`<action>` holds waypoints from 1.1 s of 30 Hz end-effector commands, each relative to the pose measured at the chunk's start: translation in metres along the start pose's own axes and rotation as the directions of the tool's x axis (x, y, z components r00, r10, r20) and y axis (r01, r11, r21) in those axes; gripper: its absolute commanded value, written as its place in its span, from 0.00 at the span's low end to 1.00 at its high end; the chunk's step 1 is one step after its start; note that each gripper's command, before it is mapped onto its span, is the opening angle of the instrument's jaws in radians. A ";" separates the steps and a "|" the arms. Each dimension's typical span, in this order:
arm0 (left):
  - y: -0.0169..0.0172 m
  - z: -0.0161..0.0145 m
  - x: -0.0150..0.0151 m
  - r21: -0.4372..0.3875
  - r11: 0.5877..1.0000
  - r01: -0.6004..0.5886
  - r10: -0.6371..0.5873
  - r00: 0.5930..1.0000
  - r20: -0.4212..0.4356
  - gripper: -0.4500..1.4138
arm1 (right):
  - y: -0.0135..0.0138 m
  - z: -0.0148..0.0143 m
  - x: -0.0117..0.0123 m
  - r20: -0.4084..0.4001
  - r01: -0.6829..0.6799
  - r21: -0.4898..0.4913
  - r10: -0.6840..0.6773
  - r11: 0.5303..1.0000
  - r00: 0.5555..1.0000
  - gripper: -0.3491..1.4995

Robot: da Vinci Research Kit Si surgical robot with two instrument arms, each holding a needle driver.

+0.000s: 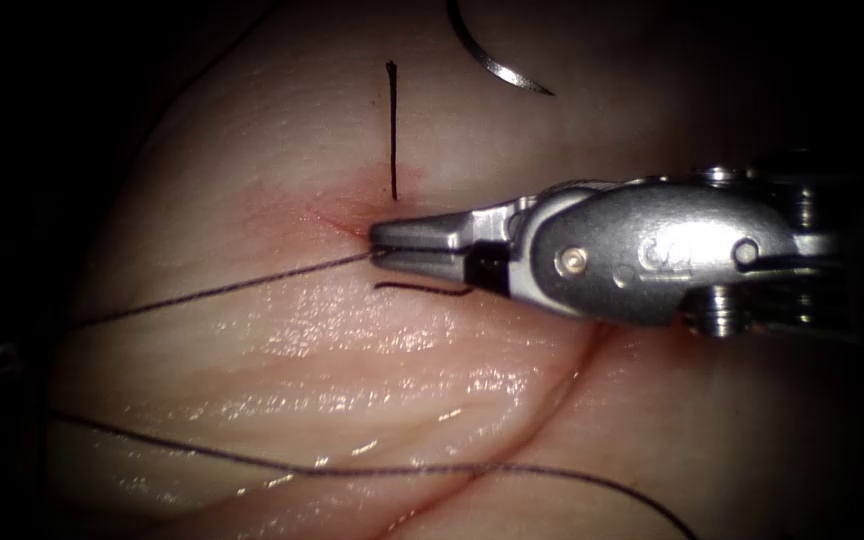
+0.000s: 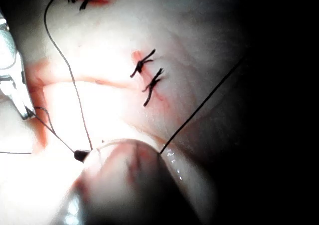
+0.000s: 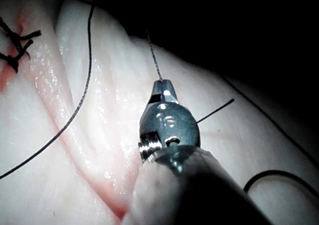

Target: Wound Closure

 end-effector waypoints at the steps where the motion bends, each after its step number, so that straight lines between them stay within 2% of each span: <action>1: 0.0005 0.0013 0.0002 0.000 1.000 0.002 -0.002 1.000 0.004 0.00 | 0.0002 0.0007 0.0000 -0.004 -0.005 -0.004 0.005 1.000 1.000 0.00; 3: 0.0006 0.0017 0.0004 0.002 1.000 0.002 -0.002 1.000 -0.004 0.00 | 0.0001 0.0005 0.0000 -0.010 -0.024 -0.012 0.024 1.000 1.000 0.00; 4: 0.0008 0.0019 0.0007 0.004 1.000 0.002 -0.002 1.000 -0.006 0.00 | 0.0001 0.0004 0.0000 -0.014 -0.038 -0.019 0.037 0.999 0.999 0.17; 5: 0.0010 0.0022 0.0012 0.007 1.000 0.002 -0.002 1.000 -0.015 0.00 | 0.0000 0.0002 0.0000 -0.025 -0.087 -0.034 0.086 0.996 0.996 0.46; 7: 0.0014 0.0025 0.0022 0.016 1.000 -0.002 0.003 1.000 -0.022 0.00 | -0.0001 -0.0002 0.0000 -0.030 -0.140 -0.031 0.139 0.990 0.990 0.70; 10: 0.0017 0.0026 0.0030 0.009 1.000 -0.018 0.018 0.999 -0.031 0.00 | -0.0001 -0.0009 0.0000 -0.043 -0.173 -0.038 0.171 0.984 0.984 0.82; 11: 0.0019 0.0026 0.0033 0.008 1.000 -0.025 0.025 0.999 -0.033 0.00 | 0.0001 -0.0014 -0.0001 -0.055 -0.196 -0.048 0.193 0.979 0.980 0.89; 14: 0.0024 0.0027 0.0035 -0.004 0.999 -0.038 0.038 0.999 -0.034 0.00 | 0.0007 -0.0029 -0.0001 -0.080 -0.234 -0.059 0.229 0.971 0.970 0.93; 16: 0.0027 0.0027 0.0036 -0.010 0.999 -0.043 0.042 0.999 -0.032 0.00 | 0.0012 -0.0038 -0.0002 -0.090 -0.243 -0.064 0.237 0.968 0.967 0.93; 18: 0.0035 0.0028 0.0036 -0.020 0.998 -0.058 0.058 0.998 -0.024 0.00 | 0.0030 -0.0063 -0.0006 -0.102 -0.274 -0.068 0.267 0.959 0.958 0.88; 20: 0.0040 0.0031 0.0036 -0.030 0.997 -0.065 0.064 0.998 -0.024 0.00 | 0.0043 -0.0075 -0.0011 -0.113 -0.272 -0.083 0.262 0.959 0.958 0.66; 21: 0.0042 0.0035 0.0037 -0.033 0.997 -0.072 0.072 0.997 -0.023 0.00 | 0.0050 -0.0077 -0.0014 -0.110 -0.247 -0.093 0.236 0.965 0.965 0.00; 22: 0.0043 0.0037 0.0038 -0.035 0.997 -0.073 0.072 0.997 -0.029 0.00 | 0.0053 -0.0076 -0.0016 -0.106 -0.233 -0.099 0.223 0.967 0.969 0.00; 25: 0.0041 0.0046 0.0043 -0.036 0.996 -0.086 0.084 0.995 -0.047 0.00 | 0.0064 -0.0046 -0.0028 -0.104 -0.227 -0.112 0.216 0.967 0.971 0.00; 29: 0.0037 0.0053 0.0043 -0.065 0.994 -0.088 0.083 0.993 -0.086 0.00 | 0.0064 0.0003 -0.0043 -0.141 -0.198 -0.053 0.189 0.979 0.972 0.00; 33: 0.0035 0.0057 0.0039 -0.080 0.993 -0.091 0.083 0.992 -0.100 0.00 | 0.0054 0.0036 -0.0052 -0.180 -0.217 -0.005 0.213 0.976 0.960 0.00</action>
